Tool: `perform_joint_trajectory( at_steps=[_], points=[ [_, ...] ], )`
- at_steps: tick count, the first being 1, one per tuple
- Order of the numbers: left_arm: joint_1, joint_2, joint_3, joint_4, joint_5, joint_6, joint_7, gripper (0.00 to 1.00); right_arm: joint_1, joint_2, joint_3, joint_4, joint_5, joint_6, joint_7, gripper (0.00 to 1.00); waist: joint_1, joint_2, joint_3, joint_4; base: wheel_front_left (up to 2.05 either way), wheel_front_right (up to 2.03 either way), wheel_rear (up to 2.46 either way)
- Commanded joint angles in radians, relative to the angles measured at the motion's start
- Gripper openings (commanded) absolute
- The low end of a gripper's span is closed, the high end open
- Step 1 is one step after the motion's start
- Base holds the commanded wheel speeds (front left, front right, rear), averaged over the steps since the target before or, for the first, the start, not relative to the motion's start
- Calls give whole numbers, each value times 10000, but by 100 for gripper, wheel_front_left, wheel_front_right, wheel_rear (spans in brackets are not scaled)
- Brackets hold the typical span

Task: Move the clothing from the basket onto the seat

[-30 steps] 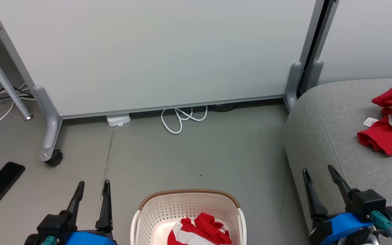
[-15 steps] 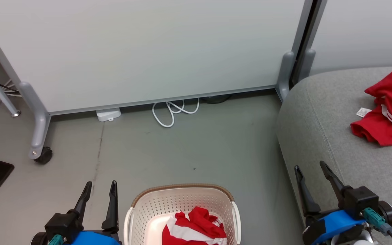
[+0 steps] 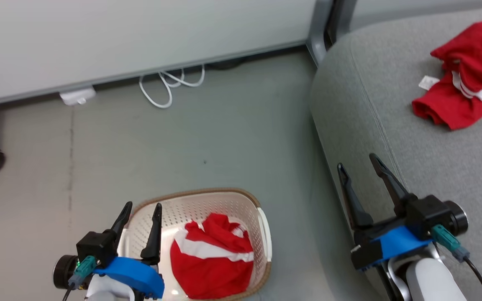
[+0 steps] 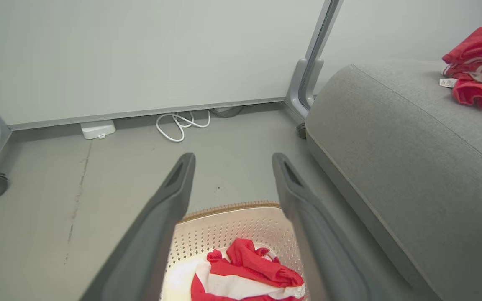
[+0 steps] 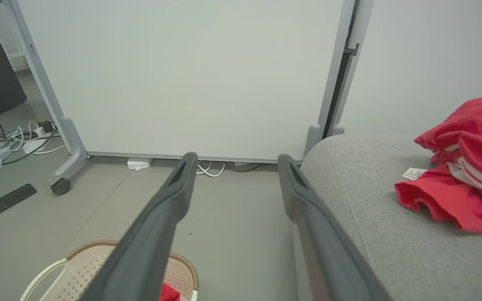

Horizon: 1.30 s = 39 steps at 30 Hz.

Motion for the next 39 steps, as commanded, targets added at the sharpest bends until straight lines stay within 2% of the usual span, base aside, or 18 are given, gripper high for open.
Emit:
perform_joint_trajectory(
  at_steps=[1,9,20,26,33,39],
  points=[
    [-325,122,-150,193,-86,-22,-27,100,-275,12,89,-18,71,3,-93,100,-2,0,887,-656,0,0,0],
    [-1764,526,-1629,1681,-518,-23,-27,100,-1123,14,595,-78,486,3,-442,100,-2,0,2464,-1501,0,0,0],
    [-3485,1012,-3581,3569,-1198,-23,-21,100,-1658,14,1001,-135,781,3,-678,100,-2,0,4124,-2200,0,0,0],
    [-4338,1305,-4205,4193,-1422,-21,52,100,-1876,15,1112,-334,885,1,-734,100,-2,0,4962,-2338,0,0,0],
    [-5293,1403,-4488,4902,-2055,-21,314,100,-2134,14,1262,-556,1094,1,-756,100,-2,0,5858,-2487,0,0,0],
    [-5982,1632,-5057,5304,-1860,-21,312,100,-2206,14,1334,-856,1270,3,-759,100,-2,0,6431,-2649,0,0,0]
  ],
)
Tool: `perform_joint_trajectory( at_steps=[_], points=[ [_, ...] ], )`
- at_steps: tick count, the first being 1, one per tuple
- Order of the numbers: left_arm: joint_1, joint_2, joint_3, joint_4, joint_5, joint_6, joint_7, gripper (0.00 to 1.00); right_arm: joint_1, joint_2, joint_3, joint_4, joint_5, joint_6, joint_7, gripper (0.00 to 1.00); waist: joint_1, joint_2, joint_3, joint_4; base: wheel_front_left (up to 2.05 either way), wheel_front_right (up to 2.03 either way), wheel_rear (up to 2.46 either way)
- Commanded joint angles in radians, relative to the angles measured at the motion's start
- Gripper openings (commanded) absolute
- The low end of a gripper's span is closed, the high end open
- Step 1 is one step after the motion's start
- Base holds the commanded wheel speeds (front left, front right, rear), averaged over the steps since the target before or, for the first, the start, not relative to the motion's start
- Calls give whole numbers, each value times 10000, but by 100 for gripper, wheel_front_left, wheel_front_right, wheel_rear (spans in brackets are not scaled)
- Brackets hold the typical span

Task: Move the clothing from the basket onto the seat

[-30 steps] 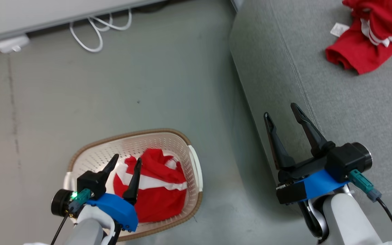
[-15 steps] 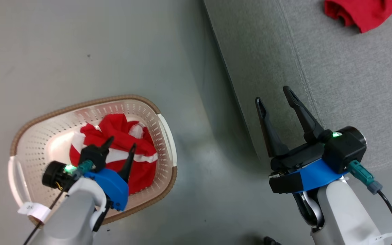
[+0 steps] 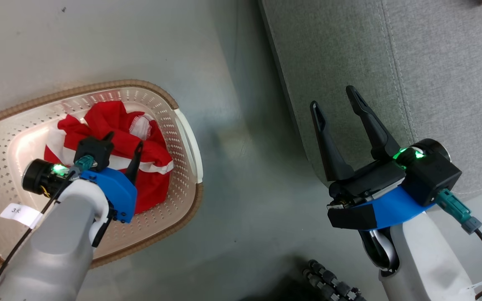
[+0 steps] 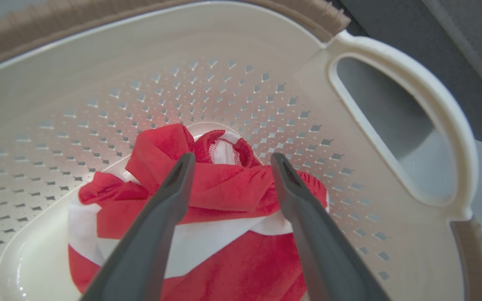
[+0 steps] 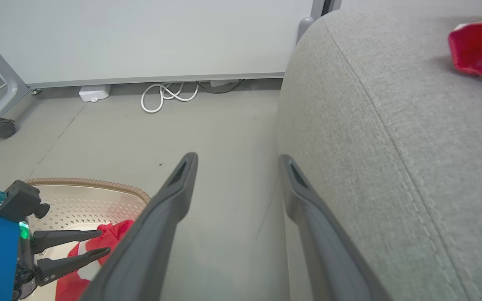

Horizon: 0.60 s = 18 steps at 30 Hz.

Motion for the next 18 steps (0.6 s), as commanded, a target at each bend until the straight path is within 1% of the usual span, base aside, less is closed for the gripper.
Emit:
perform_joint_trajectory(
  at_steps=[1,9,11,16,18],
  points=[
    [-163,112,-69,81,72,-19,10,100,-151,16,34,-60,65,5,-50,100,-1,0,184,-88,0,0,0],
    [-685,4,50,906,-308,3,252,100,-189,16,123,-179,249,3,-52,100,-1,0,518,-115,0,0,0],
    [-786,-79,153,1107,-429,86,337,100,-220,15,164,-209,294,3,-52,100,-1,0,576,-135,0,0,0],
    [-1046,-364,516,1570,-855,509,581,100,-248,15,219,-241,336,5,-53,100,-1,0,697,-182,0,0,0],
    [-1145,-480,684,1700,-1058,594,632,100,-260,15,232,-243,370,3,-53,100,-1,0,735,-203,0,0,0]
  ],
)
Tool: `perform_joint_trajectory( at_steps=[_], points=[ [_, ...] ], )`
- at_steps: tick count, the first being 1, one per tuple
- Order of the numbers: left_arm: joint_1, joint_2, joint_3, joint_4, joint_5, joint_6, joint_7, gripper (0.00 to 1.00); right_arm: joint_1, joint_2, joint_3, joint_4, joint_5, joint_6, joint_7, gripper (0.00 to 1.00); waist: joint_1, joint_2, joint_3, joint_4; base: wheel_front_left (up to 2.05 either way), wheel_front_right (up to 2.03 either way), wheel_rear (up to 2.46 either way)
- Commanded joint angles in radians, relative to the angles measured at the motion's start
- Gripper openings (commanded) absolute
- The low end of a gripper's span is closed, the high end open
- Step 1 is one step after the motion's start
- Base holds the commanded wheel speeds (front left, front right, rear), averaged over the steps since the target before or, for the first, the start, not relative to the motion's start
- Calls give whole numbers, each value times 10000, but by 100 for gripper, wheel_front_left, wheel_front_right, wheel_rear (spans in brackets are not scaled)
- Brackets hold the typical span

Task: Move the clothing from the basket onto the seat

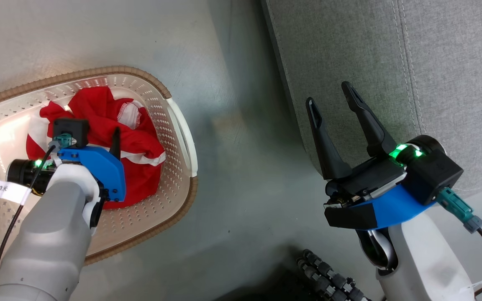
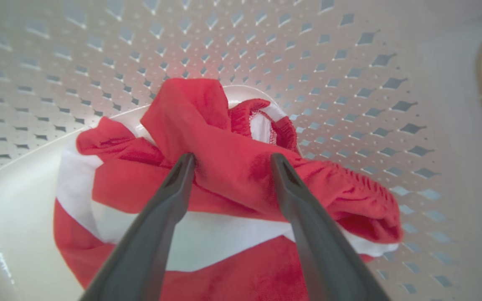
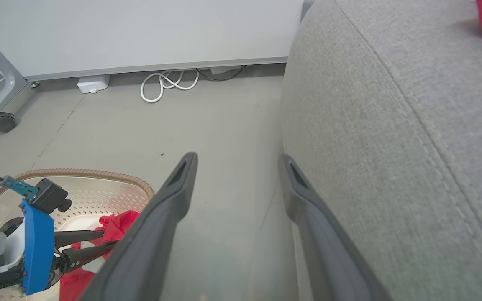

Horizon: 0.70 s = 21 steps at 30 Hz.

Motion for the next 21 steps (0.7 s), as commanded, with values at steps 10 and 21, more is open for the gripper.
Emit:
perform_joint_trajectory(
  at_steps=[10,21],
  points=[
    [-465,-484,459,618,-635,518,762,100,85,13,-104,-118,-56,1,-53,100,0,0,98,45,0,0,0],
    [-595,-590,241,809,-682,184,1132,0,188,14,-169,-143,-54,3,-53,100,0,0,106,45,0,0,0]
  ],
)
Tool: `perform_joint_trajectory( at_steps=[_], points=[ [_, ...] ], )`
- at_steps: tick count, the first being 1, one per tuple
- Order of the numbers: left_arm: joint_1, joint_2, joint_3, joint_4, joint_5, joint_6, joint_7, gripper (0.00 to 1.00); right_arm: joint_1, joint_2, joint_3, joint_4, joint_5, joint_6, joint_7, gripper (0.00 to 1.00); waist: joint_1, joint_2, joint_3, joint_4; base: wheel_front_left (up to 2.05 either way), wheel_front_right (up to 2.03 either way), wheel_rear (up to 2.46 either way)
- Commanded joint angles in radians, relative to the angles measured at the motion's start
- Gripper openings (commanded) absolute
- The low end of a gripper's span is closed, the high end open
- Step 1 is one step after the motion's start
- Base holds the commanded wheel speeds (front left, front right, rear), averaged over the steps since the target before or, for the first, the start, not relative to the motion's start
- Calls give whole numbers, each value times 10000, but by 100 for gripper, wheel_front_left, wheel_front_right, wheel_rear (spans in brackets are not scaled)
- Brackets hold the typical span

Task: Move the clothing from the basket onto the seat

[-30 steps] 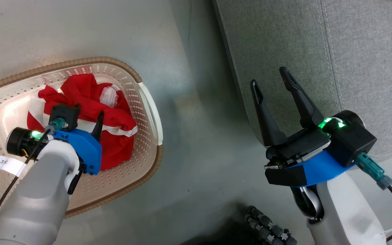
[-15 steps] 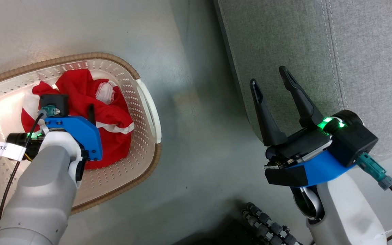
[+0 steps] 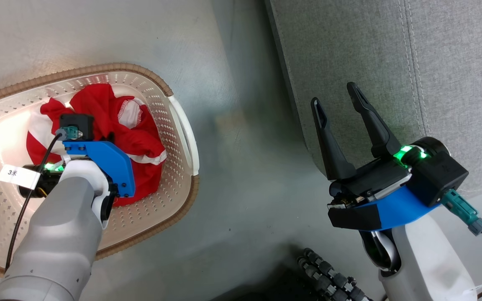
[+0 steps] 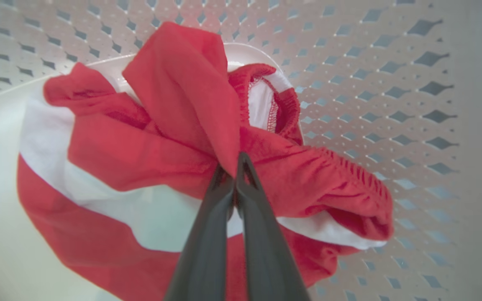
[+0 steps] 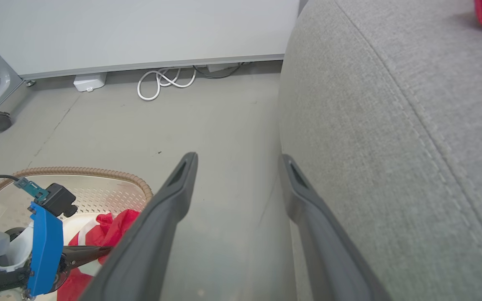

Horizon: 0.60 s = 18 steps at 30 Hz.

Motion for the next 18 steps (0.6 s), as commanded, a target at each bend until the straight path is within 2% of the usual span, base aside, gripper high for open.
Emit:
perform_joint_trajectory(
  at_steps=[1,13,18],
  points=[
    [-186,30,-58,16,30,-41,-79,0,32,15,-17,-26,-32,1,-54,100,0,0,-14,-6,0,0,0],
    [-239,145,-182,106,22,-112,-415,0,-266,15,154,92,-61,1,-54,100,0,0,-174,-38,0,0,0],
    [-132,2,-213,116,-39,-196,-580,0,-334,15,100,217,-189,1,-52,100,0,0,-537,147,0,0,0]
  ],
)
